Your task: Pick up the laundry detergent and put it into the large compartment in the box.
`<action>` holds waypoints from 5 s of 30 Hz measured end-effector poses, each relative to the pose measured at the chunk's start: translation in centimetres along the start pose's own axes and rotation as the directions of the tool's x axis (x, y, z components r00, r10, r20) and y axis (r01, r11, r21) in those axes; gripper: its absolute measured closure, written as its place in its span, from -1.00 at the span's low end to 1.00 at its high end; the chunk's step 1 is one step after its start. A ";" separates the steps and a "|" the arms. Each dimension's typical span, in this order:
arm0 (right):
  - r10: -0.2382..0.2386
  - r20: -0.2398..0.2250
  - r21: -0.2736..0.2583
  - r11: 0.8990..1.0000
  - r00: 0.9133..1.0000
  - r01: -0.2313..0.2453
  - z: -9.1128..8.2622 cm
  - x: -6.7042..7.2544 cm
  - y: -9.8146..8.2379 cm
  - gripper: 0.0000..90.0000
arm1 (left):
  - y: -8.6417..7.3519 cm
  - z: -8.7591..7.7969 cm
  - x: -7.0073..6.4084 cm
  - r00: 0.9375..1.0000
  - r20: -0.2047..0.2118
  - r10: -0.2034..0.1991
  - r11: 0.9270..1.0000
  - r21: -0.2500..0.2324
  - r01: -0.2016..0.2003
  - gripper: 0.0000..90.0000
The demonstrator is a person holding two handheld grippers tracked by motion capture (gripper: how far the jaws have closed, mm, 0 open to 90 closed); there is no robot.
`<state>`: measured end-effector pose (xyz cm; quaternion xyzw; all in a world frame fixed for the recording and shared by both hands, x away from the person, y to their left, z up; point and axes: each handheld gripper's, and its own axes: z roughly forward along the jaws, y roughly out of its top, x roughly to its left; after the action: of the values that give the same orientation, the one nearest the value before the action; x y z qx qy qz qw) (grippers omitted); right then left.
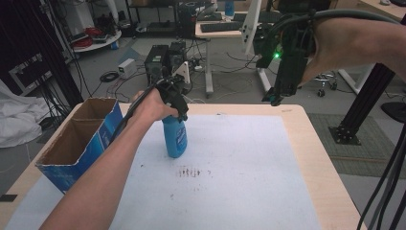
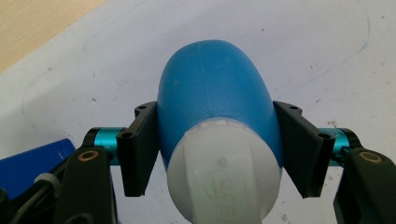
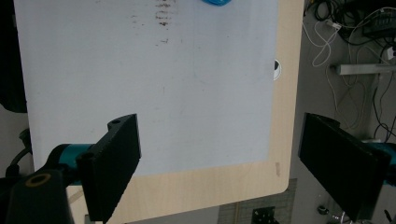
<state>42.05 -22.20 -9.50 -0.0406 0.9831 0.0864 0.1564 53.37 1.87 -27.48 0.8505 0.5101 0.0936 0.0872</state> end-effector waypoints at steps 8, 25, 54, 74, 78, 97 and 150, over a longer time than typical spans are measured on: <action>-0.001 0.001 0.001 1.000 1.000 0.001 0.0 0.1 0.1 -0.73 | 0.0 0.0 0.0 1.000 -0.008 0.018 1.000 -0.004 -0.018 -0.18; -0.001 -0.003 0.009 1.000 1.000 0.001 0.7 -0.3 0.3 -0.73 | -0.2 -2.3 0.6 0.997 0.000 0.082 0.996 -0.033 -0.082 -0.17; -0.006 -0.020 -0.001 1.000 1.000 0.006 2.2 -0.7 0.6 -0.73 | -2.8 -16.5 4.2 0.991 -0.020 0.135 0.989 -0.061 -0.136 -0.16; 0.000 -0.037 -0.019 1.000 0.999 -0.001 3.7 -1.3 0.6 -0.73 | -8.8 -22.0 9.3 0.996 -0.066 0.058 0.994 -0.093 -0.064 -0.16; -0.007 -0.039 -0.019 1.000 0.999 0.006 3.8 -1.2 0.8 -0.73 | -10.2 -22.6 10.2 0.996 -0.070 0.046 0.994 -0.093 -0.052 -0.16; -0.015 -0.033 -0.017 1.000 0.999 0.015 3.7 -1.1 1.8 -0.73 | -14.9 -23.3 12.4 0.993 -0.105 0.053 0.997 -0.043 -0.058 -0.16; -0.049 -0.025 0.011 0.999 0.998 0.050 3.3 0.7 2.7 -0.73 | -19.4 -7.7 14.7 0.953 0.019 0.302 0.949 0.085 -0.303 -0.16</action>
<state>42.07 -18.97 -12.41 -0.0651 0.9841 0.0761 0.1467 41.75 24.27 -23.68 0.9219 0.3770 0.0810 0.0365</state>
